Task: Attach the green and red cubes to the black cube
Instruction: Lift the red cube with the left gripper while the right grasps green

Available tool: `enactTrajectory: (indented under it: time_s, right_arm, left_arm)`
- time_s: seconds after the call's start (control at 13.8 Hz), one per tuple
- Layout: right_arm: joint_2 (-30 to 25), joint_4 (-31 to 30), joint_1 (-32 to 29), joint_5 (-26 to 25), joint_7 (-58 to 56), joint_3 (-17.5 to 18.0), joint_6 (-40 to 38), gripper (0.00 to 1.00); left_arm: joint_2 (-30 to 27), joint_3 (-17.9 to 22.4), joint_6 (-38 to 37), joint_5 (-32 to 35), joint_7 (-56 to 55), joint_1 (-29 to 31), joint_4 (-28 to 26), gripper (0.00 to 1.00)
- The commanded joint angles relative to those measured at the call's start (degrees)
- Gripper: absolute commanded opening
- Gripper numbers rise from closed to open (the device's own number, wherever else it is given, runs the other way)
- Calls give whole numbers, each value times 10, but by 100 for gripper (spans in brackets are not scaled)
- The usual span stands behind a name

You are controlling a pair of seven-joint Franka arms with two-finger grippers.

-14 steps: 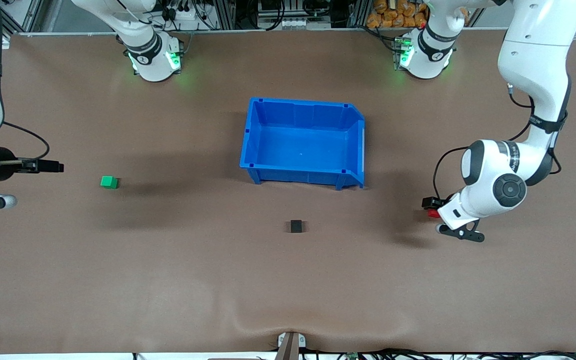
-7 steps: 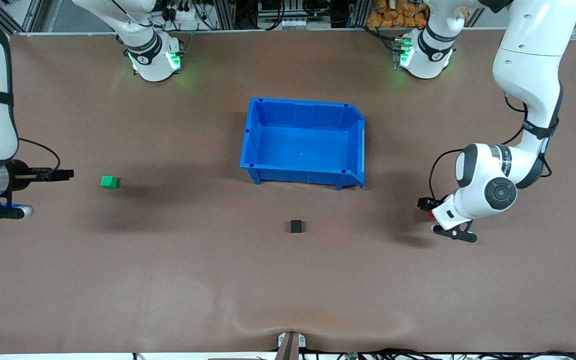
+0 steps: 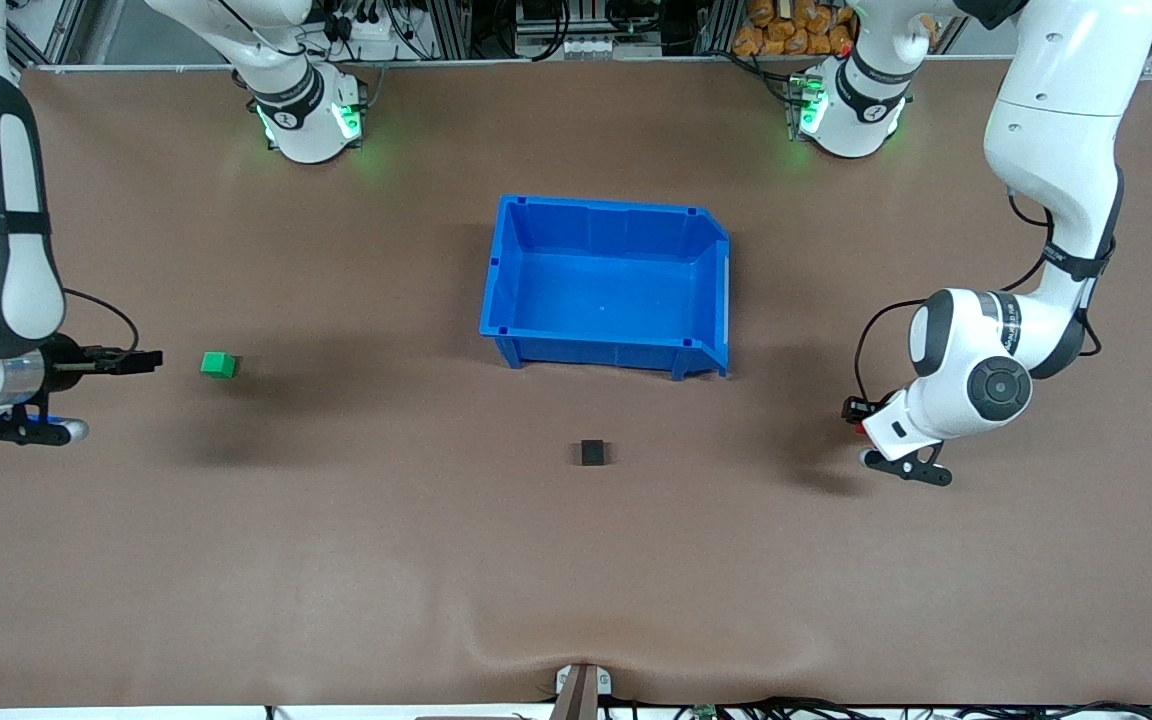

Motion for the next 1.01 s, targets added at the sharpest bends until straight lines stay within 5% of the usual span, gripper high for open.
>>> enactTrajectory:
  time_s: [0.0, 0.43, 0.94]
  right_arm:
    - [-7, -36, -4, 5, 5, 4, 38, 100]
    - [-9, -105, -2, 4, 5, 4, 132, 100]
    - [-5, -178, 2, 4, 5, 5, 237, 100]
  left_arm:
    - [4, 0, 5, -3, 0, 0, 12, 0]
    - [5, -5, -1, -42, -132, -14, 69, 0]
    - [5, -33, -2, -41, -432, -45, 120, 0]
